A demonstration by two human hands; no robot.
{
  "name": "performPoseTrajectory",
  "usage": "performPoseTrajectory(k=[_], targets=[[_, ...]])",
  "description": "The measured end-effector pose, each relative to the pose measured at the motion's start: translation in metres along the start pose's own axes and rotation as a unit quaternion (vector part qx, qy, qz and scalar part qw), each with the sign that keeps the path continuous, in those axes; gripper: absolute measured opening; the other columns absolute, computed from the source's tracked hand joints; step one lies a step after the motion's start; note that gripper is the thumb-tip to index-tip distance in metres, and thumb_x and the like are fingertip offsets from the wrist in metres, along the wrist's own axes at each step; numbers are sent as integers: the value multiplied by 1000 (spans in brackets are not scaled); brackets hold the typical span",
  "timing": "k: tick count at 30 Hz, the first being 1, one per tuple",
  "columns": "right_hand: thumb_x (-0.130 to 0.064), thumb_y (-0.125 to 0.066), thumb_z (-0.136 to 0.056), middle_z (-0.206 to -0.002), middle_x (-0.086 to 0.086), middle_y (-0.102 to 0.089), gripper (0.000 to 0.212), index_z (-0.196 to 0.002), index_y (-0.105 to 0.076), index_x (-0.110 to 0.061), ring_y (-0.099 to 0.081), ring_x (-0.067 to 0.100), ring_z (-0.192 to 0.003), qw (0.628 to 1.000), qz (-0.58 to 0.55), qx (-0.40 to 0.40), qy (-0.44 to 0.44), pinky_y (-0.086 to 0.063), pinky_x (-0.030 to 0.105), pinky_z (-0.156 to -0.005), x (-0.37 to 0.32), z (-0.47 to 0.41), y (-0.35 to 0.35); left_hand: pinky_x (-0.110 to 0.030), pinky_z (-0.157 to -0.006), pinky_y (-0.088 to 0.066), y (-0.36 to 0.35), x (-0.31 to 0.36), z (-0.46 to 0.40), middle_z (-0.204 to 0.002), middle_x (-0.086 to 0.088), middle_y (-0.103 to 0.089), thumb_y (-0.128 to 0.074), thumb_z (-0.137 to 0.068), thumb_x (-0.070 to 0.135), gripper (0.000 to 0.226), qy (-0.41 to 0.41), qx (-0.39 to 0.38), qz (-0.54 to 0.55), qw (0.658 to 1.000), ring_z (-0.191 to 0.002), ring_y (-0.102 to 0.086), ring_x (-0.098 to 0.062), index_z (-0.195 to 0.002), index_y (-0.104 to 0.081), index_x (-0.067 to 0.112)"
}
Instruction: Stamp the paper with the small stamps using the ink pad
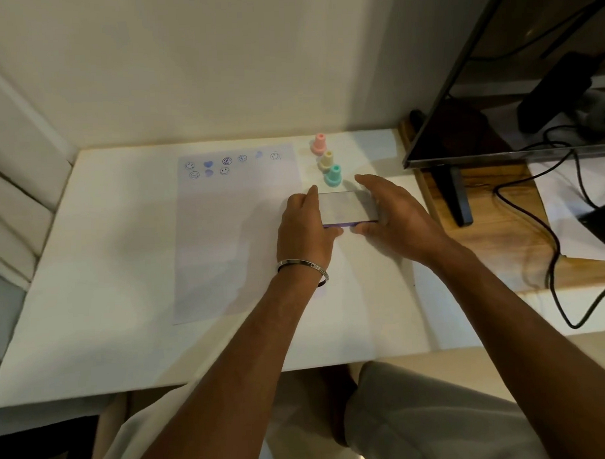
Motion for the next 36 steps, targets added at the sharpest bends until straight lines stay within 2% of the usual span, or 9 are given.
performPoseTrajectory(k=[2, 6, 8, 11, 14, 20, 23, 36], targets=[[-39, -80, -77, -151, 2, -42, 83, -147, -37, -23, -41, 25, -134, 999, 13, 21, 25, -42, 43, -106, -7, 2, 4, -33, -93, -49, 6, 1, 1, -132, -10, -49, -77, -76, 31, 81, -7, 5, 5, 1000, -119, -52, -24, -143, -36, 13], [-45, -71, -84, -145, 4, -48, 66, -140, -47, -19, -44, 24, -131, 993, 28, 86, 73, -43, 41, -106, -39, 4, 5, -34, -92, -46, 35, -10, 1, -129, -6, -54, -64, -88, 30, 50, -35, 74, -13, 997, -117, -51, -24, -134, -50, 18], [-48, -66, -87, -145, 4, -49, 64, -140, -48, -18, -44, 23, -131, 991, 36, 84, 97, -42, 41, -107, -61, 6, -2, -37, -95, -44, 52, -26, 1, -133, -4, -53, -58, -92, 32, 43, -25, 98, -41, 994, -121, -49, -24, -133, -51, 20], [-52, -60, -90, -148, 8, -46, 67, -144, -44, -17, -40, 26, -136, 989, 62, 44, 125, -37, 44, -110, -91, 12, -24, -42, -105, -36, 73, -59, 3, -145, -4, -44, -56, -91, 36, 49, 13, 85, -83, 993, -133, -39, -24, -137, -47, 22], [-47, -56, -94, -152, 10, -41, 63, -146, -41, -14, -37, 27, -139, 988, 84, 15, 130, -37, 45, -110, -116, 15, -50, -49, -114, -25, 93, -90, 3, -153, -3, -34, -60, -85, 44, 62, 53, 47, -121, 990, -143, -28, -22, -140, -42, 24], [-50, -39, -98, -160, 10, -25, 64, -151, -30, -16, -24, 28, -146, 987, 130, -14, 94, -28, 44, -115, -141, 16, -88, -57, -116, -10, 116, -134, 4, -160, 1, -13, -59, -77, 63, 80, 119, -55, -162, 978, -148, -7, -27, -145, -29, 33], [-52, -36, -98, -160, 12, -26, 64, -151, -31, -16, -24, 31, -146, 983, 163, -21, 78, -27, 44, -115, -147, 14, -95, -58, -115, -8, 119, -145, 5, -162, 2, -3, -57, -76, 66, 87, 117, -106, -194, 968, -148, 0, -27, -148, -20, 34], [-55, -34, -98, -158, 12, -28, 65, -150, -31, -15, -25, 31, -145, 983, 176, -24, 46, -28, 46, -114, -158, 13, -100, -58, -116, -4, 116, -149, 0, -162, 3, 0, -57, -82, 56, 81, 108, -100, -185, 972, -149, 4, -27, -149, -16, 34]])
Point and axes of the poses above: each hand's wrist, its own z-axis away from the middle knuckle, its own y-axis out of the back of the hand, x = y × z, the point moved 2 cm from there along -z, towards the middle knuckle
